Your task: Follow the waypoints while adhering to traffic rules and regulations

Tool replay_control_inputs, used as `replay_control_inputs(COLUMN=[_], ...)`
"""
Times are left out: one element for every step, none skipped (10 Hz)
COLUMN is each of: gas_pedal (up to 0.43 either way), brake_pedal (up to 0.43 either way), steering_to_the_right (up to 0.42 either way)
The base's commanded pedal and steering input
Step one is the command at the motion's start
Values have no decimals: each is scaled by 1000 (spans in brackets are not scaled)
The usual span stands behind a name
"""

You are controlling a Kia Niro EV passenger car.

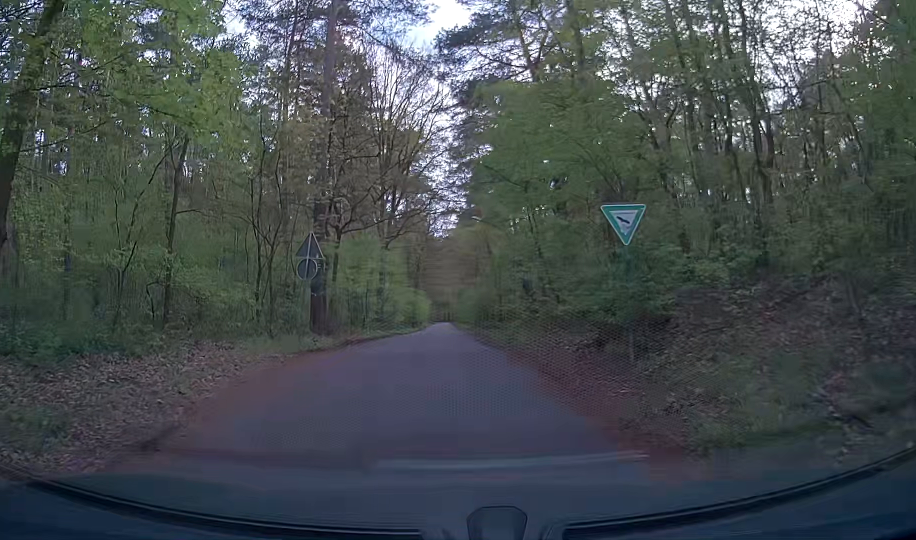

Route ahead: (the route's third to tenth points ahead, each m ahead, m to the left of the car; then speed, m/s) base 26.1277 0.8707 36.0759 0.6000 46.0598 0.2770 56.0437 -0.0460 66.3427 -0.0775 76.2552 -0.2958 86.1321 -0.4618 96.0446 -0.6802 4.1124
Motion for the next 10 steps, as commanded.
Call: replay_control_inputs(gas_pedal=[130,130,130,130,130,130,130,130,130,130], brake_pedal=[0,0,0,0,0,0,0,0,0,0], steering_to_the_right=[-16,-15,-13,-12,-12,-12,-12,-12,-12,-13])
